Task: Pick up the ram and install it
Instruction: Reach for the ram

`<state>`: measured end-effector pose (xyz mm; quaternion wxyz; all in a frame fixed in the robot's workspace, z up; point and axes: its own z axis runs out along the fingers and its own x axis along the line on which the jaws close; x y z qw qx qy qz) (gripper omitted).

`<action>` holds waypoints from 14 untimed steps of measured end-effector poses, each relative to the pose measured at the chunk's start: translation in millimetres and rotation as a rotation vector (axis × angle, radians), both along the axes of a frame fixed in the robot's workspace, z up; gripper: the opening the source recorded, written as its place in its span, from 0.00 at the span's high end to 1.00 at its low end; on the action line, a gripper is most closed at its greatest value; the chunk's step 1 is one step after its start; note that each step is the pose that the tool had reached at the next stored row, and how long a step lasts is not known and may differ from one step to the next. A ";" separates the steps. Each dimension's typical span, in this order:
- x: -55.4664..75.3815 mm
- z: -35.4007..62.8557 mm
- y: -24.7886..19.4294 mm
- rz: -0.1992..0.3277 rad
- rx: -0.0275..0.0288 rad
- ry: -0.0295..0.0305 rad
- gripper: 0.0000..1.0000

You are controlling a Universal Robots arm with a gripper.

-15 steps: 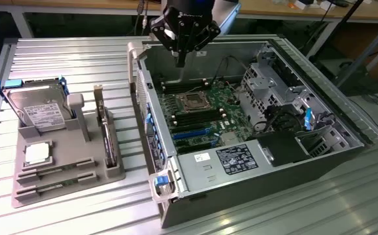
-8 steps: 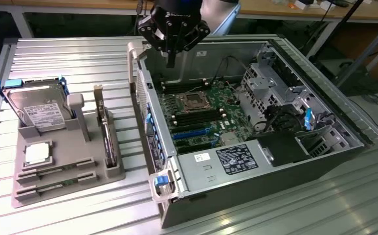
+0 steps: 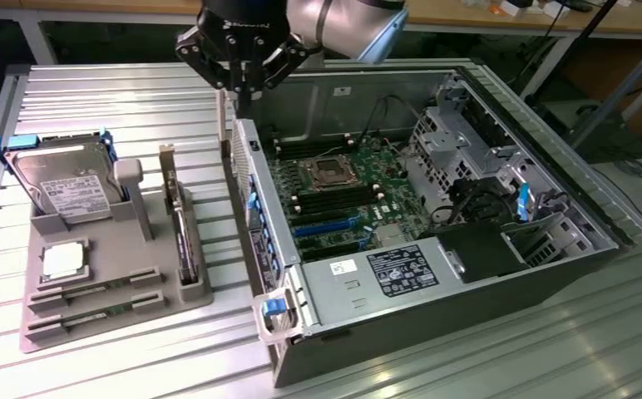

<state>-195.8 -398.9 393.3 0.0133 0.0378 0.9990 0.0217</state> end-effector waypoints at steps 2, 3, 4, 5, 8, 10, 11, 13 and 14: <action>-9.6 0.0 0.0 0.000 -0.0001 0.0000 0.89; -21.5 0.0 -0.5 0.000 0.0000 0.0000 0.89; -30.8 0.0 -1.7 0.000 0.0000 0.0000 0.89; -38.7 0.0 -4.5 0.000 -0.0001 0.0000 0.89; -54.7 0.0 -14.1 0.000 0.0000 0.0000 0.89; -60.6 0.1 -18.1 0.000 -0.0002 0.0001 0.89; -65.9 0.0 -21.5 0.000 0.0000 0.0000 0.89; -72.8 0.1 -26.1 0.000 -0.0002 0.0002 0.89; -77.6 0.0 -29.0 0.000 0.0000 0.0000 0.89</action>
